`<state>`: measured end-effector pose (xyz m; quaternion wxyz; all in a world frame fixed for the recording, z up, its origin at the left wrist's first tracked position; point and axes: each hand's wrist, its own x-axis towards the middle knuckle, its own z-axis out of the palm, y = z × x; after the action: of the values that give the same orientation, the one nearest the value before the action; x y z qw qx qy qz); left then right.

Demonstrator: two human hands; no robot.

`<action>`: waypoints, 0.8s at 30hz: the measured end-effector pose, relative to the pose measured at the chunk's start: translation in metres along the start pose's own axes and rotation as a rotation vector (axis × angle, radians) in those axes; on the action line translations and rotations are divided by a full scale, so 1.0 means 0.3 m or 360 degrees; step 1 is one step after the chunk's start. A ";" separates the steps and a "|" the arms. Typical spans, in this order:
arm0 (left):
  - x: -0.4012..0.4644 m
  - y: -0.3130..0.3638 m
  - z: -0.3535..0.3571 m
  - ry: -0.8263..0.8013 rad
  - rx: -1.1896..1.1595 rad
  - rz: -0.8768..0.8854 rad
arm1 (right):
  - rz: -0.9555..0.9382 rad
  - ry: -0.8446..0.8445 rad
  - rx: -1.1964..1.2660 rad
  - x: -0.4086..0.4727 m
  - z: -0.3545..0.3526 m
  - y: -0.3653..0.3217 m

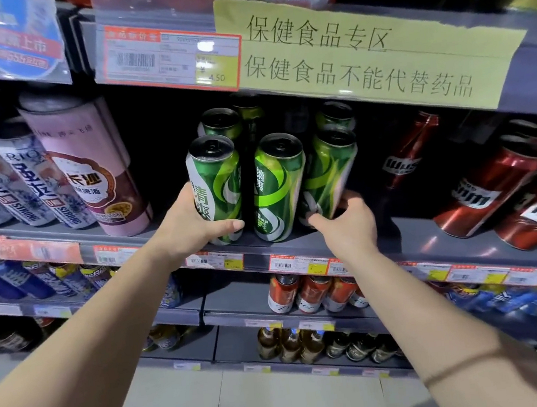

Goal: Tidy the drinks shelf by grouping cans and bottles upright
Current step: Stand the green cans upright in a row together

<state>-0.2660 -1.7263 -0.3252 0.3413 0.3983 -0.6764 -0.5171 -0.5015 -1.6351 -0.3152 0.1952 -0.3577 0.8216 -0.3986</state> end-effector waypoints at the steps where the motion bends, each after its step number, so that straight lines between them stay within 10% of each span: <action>1: 0.000 -0.002 -0.003 0.0000 0.0001 -0.0010 | 0.0010 0.0018 -0.0023 -0.001 -0.012 0.013; 16: -0.005 0.012 0.003 -0.0020 -0.0005 0.0002 | 0.0176 0.0386 0.0124 -0.058 -0.100 0.013; 24: -0.012 0.021 0.003 -0.0045 -0.0043 0.0081 | -0.0061 -0.0182 -0.0132 -0.165 0.115 -0.135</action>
<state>-0.2662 -1.7218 -0.3196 0.3501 0.3691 -0.6840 -0.5229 -0.4301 -1.6331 -0.3022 0.2192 -0.4033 0.8180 -0.3468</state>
